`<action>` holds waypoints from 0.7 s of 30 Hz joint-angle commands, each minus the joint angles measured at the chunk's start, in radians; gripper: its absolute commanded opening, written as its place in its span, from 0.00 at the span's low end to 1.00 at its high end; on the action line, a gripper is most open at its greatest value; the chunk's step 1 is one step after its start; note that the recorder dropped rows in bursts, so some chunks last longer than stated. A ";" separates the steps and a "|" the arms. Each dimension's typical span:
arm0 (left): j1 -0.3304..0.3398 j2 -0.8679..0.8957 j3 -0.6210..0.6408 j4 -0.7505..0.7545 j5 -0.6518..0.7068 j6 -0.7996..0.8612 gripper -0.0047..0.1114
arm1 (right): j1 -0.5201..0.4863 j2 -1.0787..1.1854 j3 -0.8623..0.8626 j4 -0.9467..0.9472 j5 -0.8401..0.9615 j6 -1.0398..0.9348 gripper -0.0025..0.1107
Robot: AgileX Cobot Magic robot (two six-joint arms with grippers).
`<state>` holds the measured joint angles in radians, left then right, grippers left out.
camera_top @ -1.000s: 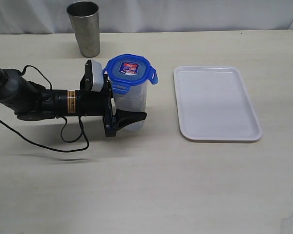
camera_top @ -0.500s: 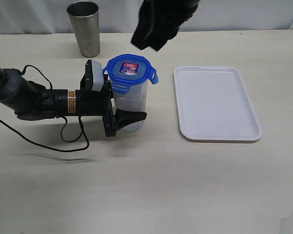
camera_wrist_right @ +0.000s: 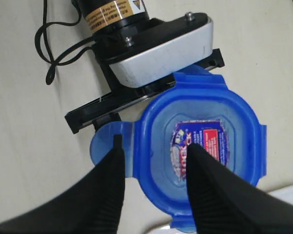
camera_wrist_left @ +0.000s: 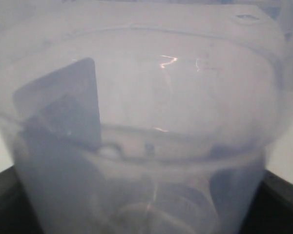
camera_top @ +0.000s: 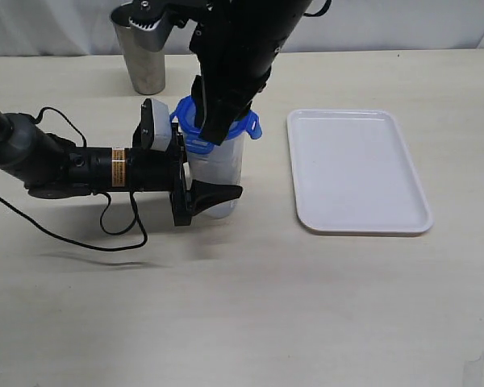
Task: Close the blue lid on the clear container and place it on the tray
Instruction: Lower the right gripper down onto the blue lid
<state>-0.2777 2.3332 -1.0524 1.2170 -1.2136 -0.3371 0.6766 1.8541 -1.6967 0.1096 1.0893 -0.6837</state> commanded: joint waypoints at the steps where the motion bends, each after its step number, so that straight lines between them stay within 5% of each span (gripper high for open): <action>1: -0.002 0.000 0.000 0.004 -0.007 -0.007 0.04 | 0.001 0.026 0.004 0.001 -0.028 -0.012 0.37; 16: -0.002 0.000 0.000 0.001 -0.007 -0.007 0.04 | 0.001 0.053 0.073 0.000 -0.051 -0.038 0.37; 21: -0.002 0.000 0.000 0.001 -0.007 -0.016 0.04 | 0.036 0.053 0.137 -0.133 -0.097 0.010 0.37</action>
<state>-0.2777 2.3332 -1.0524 1.2170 -1.2136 -0.3390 0.6900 1.8817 -1.6104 0.0875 0.9893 -0.7098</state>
